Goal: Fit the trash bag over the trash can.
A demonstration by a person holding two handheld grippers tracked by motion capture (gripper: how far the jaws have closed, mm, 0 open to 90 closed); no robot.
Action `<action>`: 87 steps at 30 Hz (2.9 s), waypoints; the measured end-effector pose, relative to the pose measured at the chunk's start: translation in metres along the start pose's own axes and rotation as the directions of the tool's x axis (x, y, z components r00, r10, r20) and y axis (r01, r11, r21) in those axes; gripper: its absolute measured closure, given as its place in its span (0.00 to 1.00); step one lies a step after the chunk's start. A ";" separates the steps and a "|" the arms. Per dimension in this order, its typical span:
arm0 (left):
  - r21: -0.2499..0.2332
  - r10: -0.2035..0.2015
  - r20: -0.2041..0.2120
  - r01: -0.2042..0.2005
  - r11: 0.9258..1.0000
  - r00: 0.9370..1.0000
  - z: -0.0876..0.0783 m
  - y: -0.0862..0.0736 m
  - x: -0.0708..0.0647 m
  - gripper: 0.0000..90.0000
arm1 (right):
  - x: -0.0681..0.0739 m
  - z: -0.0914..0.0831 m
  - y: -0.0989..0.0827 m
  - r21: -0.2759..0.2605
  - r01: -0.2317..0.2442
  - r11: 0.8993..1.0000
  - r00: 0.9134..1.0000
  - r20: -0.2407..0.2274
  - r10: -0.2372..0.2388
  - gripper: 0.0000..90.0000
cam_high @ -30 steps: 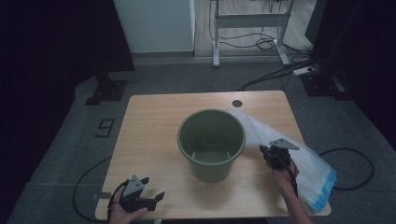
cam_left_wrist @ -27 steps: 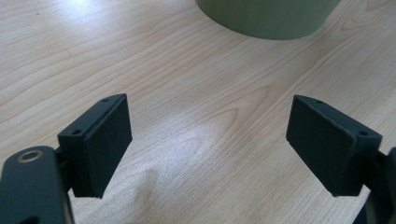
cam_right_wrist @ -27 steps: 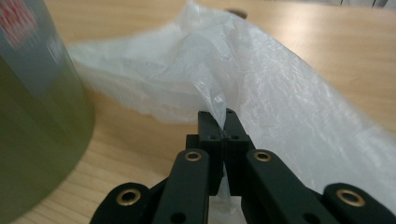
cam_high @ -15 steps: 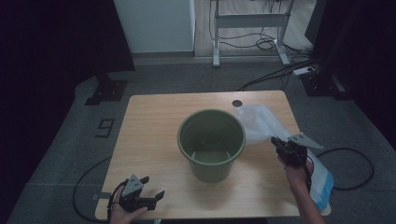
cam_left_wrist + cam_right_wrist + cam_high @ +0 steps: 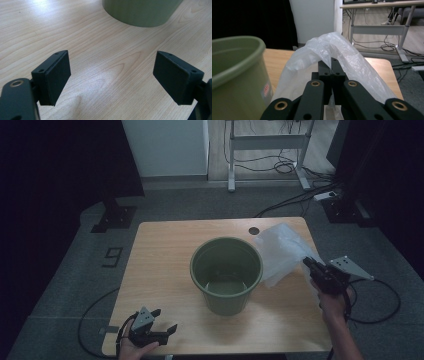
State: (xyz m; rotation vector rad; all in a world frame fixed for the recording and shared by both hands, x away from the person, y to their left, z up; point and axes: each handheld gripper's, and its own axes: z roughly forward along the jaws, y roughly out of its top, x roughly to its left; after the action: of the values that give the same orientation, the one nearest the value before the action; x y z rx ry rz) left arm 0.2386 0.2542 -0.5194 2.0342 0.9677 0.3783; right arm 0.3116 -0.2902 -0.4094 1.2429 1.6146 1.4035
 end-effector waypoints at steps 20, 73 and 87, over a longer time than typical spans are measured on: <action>0.002 -0.005 0.004 0.005 1.000 1.000 0.001 -0.001 0.000 0.16 | 0.002 -0.029 0.046 -0.143 -0.059 0.988 0.998 -0.035 0.055 0.99; -0.004 -0.004 0.003 0.004 1.000 1.000 -0.002 -0.001 0.003 0.16 | 0.106 0.002 0.076 -0.148 0.026 0.989 0.971 -0.231 -0.060 0.99; -0.004 -0.004 0.004 0.004 1.000 1.000 -0.003 -0.001 0.003 0.16 | 0.107 0.023 0.034 -0.051 0.075 0.996 0.976 -0.199 -0.084 0.98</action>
State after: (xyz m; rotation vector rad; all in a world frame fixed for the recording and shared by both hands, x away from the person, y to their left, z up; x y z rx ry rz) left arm 0.2385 0.2587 -0.5187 2.0281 0.9680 0.3739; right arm 0.3051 -0.1825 -0.3701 1.0264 1.7382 1.5454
